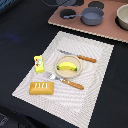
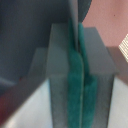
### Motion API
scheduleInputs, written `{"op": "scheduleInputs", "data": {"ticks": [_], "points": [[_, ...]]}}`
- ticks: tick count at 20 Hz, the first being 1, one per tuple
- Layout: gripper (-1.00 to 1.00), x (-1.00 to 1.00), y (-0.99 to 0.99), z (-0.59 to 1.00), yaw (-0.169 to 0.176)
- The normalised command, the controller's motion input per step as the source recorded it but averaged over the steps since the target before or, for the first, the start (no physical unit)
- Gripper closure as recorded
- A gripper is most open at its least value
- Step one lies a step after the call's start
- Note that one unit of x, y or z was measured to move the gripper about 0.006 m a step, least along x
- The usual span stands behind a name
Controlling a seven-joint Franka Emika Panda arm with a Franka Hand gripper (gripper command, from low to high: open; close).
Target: Interact with the objects in diverse but meaningful ways.
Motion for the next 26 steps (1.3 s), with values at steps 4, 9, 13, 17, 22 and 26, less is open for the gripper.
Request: {"op": "scheduleInputs", "data": {"ticks": [4,9,13,17,22,26], "points": [[1.00,0.34,0.00,-0.16,-0.010],[1.00,0.33,0.00,-0.16,-0.024],[1.00,0.22,0.00,-0.21,-0.017],[1.00,0.21,0.02,-0.19,-0.012],[1.00,0.18,0.08,-0.19,-0.005],[1.00,-0.04,0.19,-0.22,0.002]]}}
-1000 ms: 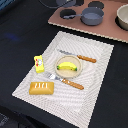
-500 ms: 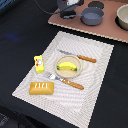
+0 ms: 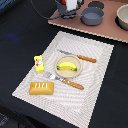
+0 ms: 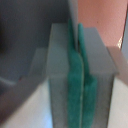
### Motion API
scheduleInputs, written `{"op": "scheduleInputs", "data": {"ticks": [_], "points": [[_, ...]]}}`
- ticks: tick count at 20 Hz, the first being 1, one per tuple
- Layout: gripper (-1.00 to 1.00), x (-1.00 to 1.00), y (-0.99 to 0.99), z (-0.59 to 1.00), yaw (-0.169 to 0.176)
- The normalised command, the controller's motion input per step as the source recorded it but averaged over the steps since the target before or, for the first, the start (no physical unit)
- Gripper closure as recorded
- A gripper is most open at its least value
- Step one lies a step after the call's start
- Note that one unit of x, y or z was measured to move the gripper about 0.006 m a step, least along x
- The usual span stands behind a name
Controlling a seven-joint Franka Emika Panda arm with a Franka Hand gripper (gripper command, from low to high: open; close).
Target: Interact with the objects in diverse but meaningful ways.
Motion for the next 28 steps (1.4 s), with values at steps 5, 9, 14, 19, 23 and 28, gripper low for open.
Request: {"op": "scheduleInputs", "data": {"ticks": [5,9,14,19,23,28], "points": [[1.00,-0.21,0.35,-0.17,0.022],[1.00,-0.13,0.31,-0.15,0.013],[1.00,-0.06,0.31,-0.11,0.014],[1.00,0.04,0.33,-0.07,0.001],[1.00,0.07,0.37,-0.08,0.000],[1.00,0.04,0.41,-0.10,0.000]]}}
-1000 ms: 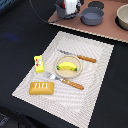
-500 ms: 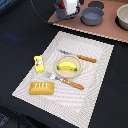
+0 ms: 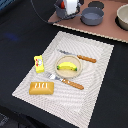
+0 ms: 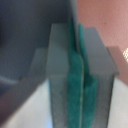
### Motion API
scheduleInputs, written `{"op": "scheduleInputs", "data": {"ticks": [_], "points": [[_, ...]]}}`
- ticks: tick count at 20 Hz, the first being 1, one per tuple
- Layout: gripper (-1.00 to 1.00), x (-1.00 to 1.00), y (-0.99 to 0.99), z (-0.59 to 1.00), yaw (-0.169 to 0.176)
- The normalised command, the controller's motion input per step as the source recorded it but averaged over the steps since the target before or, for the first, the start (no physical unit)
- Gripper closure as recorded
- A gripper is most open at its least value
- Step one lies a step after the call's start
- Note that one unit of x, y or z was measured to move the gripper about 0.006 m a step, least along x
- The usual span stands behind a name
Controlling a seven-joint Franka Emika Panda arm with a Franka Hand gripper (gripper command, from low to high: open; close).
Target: Interact with the objects in diverse but meaningful ways.
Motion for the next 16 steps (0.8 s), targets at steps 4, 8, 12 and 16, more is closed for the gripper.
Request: {"op": "scheduleInputs", "data": {"ticks": [4,8,12,16], "points": [[-1.00,0.03,0.27,-0.09,0.000],[-1.00,0.03,0.24,0.00,0.000],[-1.00,0.02,0.24,0.00,0.000],[-1.00,0.01,0.23,0.03,0.000]]}}
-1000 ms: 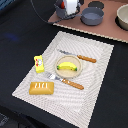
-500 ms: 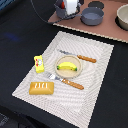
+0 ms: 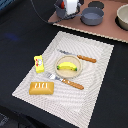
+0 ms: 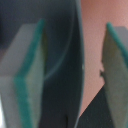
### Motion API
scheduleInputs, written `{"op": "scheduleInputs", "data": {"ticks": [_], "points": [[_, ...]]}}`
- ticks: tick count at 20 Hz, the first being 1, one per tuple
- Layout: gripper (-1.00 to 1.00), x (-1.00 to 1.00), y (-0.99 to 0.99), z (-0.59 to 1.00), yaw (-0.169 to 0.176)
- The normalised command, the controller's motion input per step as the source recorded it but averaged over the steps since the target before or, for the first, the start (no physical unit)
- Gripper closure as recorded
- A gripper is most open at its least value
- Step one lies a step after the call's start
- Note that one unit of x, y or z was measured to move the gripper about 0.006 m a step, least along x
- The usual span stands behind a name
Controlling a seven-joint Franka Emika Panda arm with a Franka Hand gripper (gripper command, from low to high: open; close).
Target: Interact with the objects in diverse but meaningful ways.
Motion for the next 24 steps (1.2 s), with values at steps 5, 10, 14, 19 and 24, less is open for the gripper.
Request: {"op": "scheduleInputs", "data": {"ticks": [5,10,14,19,24], "points": [[-1.00,0.00,0.24,0.47,0.000],[-1.00,0.00,0.22,0.44,0.000],[-1.00,0.00,0.18,0.31,0.000],[-1.00,0.00,0.16,0.26,0.000],[-1.00,0.07,-0.02,0.26,-0.006]]}}
